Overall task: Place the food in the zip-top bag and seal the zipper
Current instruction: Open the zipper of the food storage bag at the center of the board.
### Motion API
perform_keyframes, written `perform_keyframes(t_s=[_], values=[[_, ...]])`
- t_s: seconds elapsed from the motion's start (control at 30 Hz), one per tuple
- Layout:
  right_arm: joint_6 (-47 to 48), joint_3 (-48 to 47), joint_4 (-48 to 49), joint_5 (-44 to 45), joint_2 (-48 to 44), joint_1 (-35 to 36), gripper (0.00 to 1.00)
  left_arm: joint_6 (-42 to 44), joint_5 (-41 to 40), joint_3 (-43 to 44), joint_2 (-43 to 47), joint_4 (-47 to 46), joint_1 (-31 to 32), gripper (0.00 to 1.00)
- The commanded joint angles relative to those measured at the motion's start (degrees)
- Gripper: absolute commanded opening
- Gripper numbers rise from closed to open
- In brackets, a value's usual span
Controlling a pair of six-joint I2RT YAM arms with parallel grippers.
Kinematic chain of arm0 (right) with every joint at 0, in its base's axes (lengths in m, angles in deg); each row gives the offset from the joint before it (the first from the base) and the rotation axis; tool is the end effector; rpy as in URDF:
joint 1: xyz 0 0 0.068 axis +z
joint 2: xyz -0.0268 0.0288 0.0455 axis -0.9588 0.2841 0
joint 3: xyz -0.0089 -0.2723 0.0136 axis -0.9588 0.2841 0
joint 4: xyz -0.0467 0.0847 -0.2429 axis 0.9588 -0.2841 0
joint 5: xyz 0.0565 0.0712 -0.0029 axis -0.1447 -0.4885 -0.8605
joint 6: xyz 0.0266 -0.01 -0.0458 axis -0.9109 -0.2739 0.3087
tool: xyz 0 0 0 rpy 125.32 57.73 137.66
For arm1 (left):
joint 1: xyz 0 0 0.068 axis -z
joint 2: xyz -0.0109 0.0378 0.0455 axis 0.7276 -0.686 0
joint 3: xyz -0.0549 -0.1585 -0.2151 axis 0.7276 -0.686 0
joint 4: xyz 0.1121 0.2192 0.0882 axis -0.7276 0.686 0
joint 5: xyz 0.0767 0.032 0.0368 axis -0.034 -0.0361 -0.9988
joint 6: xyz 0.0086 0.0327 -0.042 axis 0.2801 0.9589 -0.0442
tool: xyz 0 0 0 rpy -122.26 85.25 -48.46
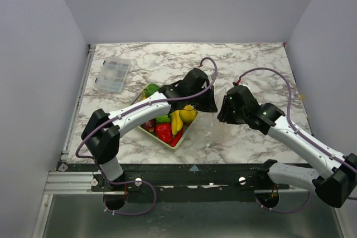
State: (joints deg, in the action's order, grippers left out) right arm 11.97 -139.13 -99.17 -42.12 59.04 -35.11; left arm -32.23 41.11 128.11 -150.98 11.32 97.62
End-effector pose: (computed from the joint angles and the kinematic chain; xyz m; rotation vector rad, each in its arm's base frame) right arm 0.1746 0.1299 0.2885 0.1291 2.4552 0.3969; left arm 0.2379 -0.3069 0.2999 0.4323 2.3965 -1.0604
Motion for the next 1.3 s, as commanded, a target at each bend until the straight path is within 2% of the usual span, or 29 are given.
perform_keyframes(t_s=[0.0,0.1,0.17,0.27,0.37,0.47,0.6,0.77,0.87,1.1,1.27], values=[[-0.9,-3.3,-2.4,8.1,2.0,1.6,0.41,-3.4,7.0,-1.8,-0.2,-4.4,-1.3,0.0],[-1.9,-4.0,-3.7,11.1,4.1,2.2,0.31,-4.3,8.9,-2.3,-0.5,-5.4,-1.7,0.0],[-3.3,-4.5,-5.6,14.2,5.0,2.3,0.14,-4.3,10.0,-2.3,-0.8,-5.7,-1.8,0.0],[-3.3,-4.5,-7.4,18.8,3.7,2.2,0.01,-3.9,10.4,-2.6,-1.5,-5.1,-1.9,0.0],[-1.2,-2.8,-6.9,21.5,-1.4,2.3,0.01,-2.3,10.1,-3.7,-2.0,-4.3,-2.2,0.08],[2.4,0.0,-3.1,19.4,-5.5,2.3,0.01,-1.4,9.6,-5.2,-1.7,-5.4,-2.2,0.16],[3.1,1.7,-1.9,18.1,-4.7,2.2,0.01,-1.6,11.6,-4.7,-2.5,-6.4,-2.2,0.24],[2.8,1.4,-3.0,18.5,-2.5,2.2,0.01,1.3,11.6,-4.1,-0.3,-6.1,-2.2,0.52],[3.5,3.0,-0.9,18.3,-3.7,2.3,0.01,3.8,11.6,-4.1,2.3,-4.9,-2.5,0.65],[3.8,3.4,-0.4,17.9,-3.3,2.2,0.01,7.4,13.3,-7.5,10.1,-2.9,-5.2,0.84],[3.0,2.8,-1.4,18.8,-2.9,2.3,0.01,11.6,8.4,-8.4,14.8,3.7,-7.9,0.87]])
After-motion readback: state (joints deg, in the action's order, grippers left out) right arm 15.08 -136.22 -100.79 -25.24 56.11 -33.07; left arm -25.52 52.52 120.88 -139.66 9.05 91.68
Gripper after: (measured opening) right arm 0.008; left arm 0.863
